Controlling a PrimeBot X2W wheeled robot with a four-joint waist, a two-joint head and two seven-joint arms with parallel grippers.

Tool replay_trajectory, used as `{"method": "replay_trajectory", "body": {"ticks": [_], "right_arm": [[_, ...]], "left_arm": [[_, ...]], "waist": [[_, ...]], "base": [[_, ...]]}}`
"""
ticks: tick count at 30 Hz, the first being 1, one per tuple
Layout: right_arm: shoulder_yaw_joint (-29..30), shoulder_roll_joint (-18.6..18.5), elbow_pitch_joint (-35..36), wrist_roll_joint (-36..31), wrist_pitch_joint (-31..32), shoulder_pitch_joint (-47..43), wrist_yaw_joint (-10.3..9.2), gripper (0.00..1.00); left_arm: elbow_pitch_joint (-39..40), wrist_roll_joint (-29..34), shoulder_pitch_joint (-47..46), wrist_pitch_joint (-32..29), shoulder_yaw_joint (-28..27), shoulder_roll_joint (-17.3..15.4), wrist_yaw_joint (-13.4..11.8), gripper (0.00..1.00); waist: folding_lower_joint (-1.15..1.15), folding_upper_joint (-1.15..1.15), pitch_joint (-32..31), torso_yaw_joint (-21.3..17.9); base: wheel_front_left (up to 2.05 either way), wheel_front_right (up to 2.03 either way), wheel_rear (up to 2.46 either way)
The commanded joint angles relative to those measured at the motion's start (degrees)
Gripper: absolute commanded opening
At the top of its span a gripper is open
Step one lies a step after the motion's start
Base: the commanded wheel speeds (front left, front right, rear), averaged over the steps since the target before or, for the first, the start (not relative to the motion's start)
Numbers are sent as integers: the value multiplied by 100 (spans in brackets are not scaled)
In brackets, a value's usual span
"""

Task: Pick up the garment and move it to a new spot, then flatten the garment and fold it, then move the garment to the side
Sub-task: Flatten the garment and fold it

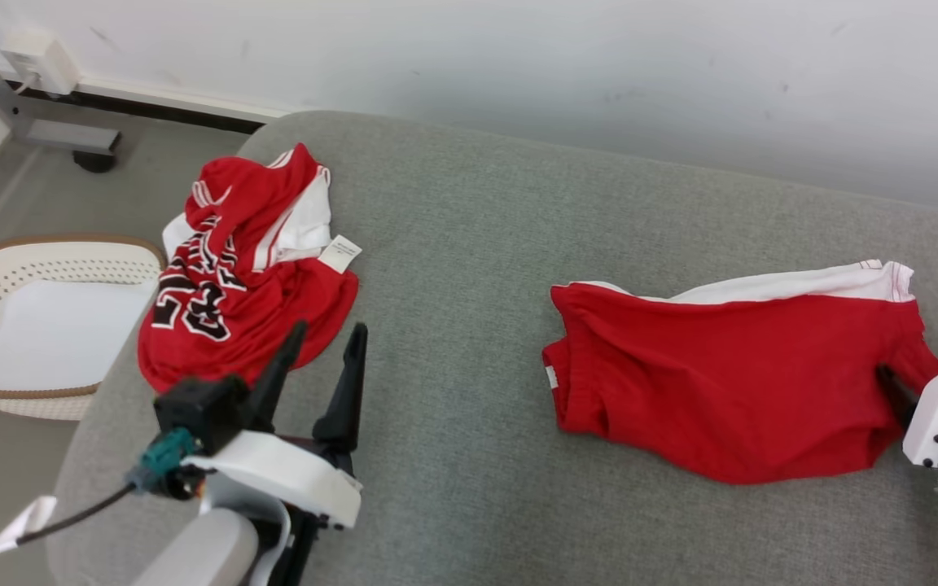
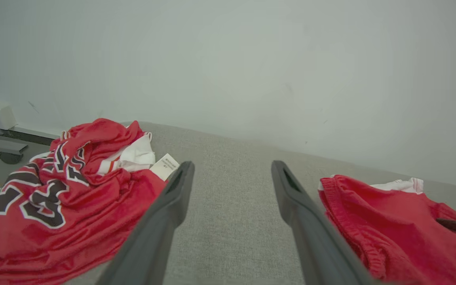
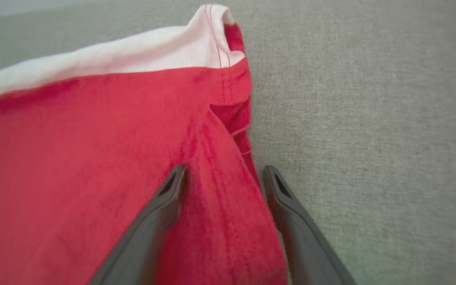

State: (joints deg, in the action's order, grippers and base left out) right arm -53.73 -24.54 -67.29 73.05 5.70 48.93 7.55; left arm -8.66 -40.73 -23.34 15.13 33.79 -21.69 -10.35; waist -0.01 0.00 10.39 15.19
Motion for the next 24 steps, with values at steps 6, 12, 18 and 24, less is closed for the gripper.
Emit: {"method": "replay_trajectory", "body": {"ticks": [6, 12, 18, 24], "right_arm": [[-50, 129, -84, 234, 710, -218, -13, 88], [45, 96, 61, 386, 706, -116, -5, 0], [222, 69, -23, 527, 315, -43, -6, 0], [498, -11, 13, 849, 73, -282, -7, 0]], "left_arm": [[-98, 199, 410, 1, -251, 297, 222, 100], [-170, 356, 599, 1, -530, 562, 387, 100], [-308, 546, 705, 1, -675, 724, 544, 100], [-440, 684, 880, 1, -771, 846, 624, 100]], "waist": [[1, 0, -73, 107], [1, 0, -132, 89], [1, 0, -290, -32], [1, 0, -519, -322]], "base": [[0, 0, 0], [0, 0, 0], [0, 0, 0], [0, 0, 0]]}}
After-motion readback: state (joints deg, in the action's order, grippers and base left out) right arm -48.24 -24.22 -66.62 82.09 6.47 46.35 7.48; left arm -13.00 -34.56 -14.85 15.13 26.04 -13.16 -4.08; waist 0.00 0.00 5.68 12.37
